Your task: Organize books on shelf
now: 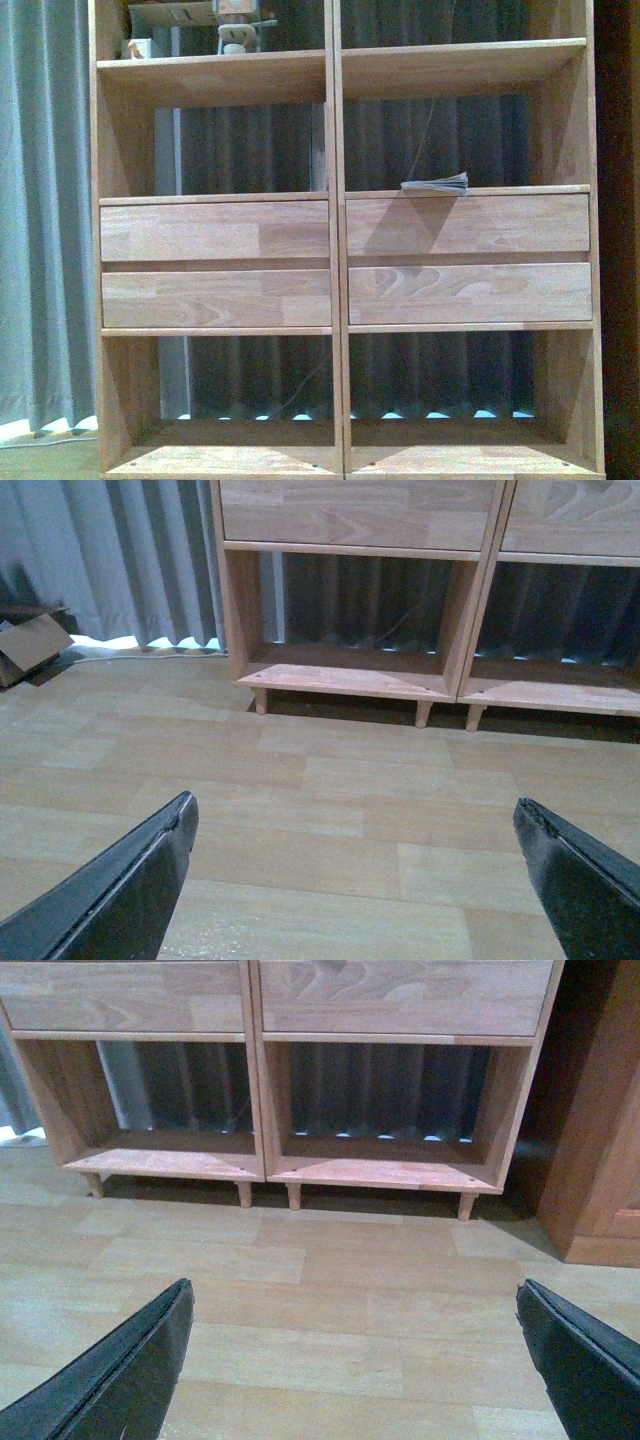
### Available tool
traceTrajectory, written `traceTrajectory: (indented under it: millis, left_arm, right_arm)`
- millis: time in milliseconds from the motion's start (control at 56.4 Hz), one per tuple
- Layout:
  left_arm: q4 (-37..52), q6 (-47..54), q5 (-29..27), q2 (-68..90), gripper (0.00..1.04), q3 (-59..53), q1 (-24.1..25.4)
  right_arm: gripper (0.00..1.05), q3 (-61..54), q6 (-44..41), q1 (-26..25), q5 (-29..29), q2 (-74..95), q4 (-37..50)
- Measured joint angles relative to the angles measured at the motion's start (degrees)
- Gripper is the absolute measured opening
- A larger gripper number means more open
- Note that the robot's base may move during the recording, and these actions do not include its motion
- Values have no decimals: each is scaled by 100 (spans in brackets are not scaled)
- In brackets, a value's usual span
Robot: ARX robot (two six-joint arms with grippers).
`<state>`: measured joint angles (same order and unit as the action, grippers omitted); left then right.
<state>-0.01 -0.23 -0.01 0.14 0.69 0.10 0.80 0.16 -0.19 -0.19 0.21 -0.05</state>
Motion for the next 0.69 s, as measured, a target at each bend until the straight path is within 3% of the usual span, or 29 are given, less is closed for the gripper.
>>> traceTrajectory:
  millis: [692]
  left_arm:
    - [0,0,0,2,97,0,0]
  right_arm:
    - [98,0,0,0,0,0,0]
